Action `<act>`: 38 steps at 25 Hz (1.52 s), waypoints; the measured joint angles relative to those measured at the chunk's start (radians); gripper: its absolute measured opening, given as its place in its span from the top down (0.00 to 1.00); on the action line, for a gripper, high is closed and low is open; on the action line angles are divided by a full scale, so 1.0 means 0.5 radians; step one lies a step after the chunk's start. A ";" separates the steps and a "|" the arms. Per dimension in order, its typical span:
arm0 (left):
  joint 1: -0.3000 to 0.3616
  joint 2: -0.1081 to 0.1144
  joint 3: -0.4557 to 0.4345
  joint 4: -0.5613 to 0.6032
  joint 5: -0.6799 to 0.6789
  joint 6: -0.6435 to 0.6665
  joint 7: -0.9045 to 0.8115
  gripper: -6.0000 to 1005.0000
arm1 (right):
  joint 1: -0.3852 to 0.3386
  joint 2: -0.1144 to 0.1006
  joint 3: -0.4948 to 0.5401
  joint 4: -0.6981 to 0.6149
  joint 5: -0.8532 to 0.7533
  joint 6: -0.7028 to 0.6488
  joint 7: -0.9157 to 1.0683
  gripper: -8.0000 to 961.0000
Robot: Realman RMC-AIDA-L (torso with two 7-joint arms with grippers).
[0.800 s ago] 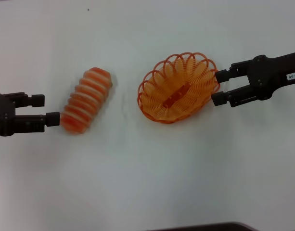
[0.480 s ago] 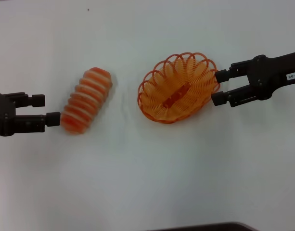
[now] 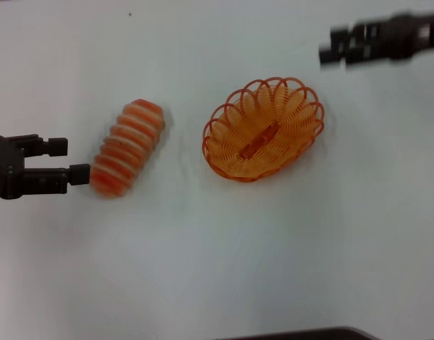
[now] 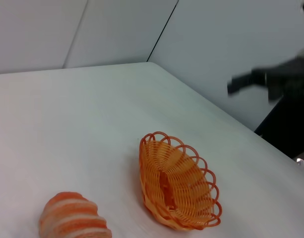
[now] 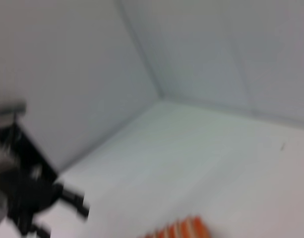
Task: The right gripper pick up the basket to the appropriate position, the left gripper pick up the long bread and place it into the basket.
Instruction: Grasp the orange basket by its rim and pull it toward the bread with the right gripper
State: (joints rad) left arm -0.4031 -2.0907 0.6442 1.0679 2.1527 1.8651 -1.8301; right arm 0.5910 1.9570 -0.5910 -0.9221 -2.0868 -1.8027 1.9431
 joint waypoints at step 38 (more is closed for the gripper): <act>-0.010 -0.003 0.011 -0.013 0.024 -0.021 0.000 0.14 | 0.577 0.138 -0.707 0.489 -1.094 1.040 0.814 0.39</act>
State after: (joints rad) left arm -0.4081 -2.0923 0.6495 1.0616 2.1645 1.8548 -1.8300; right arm 0.8795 2.0261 -0.9446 -0.6777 -2.6339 -1.2828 2.3503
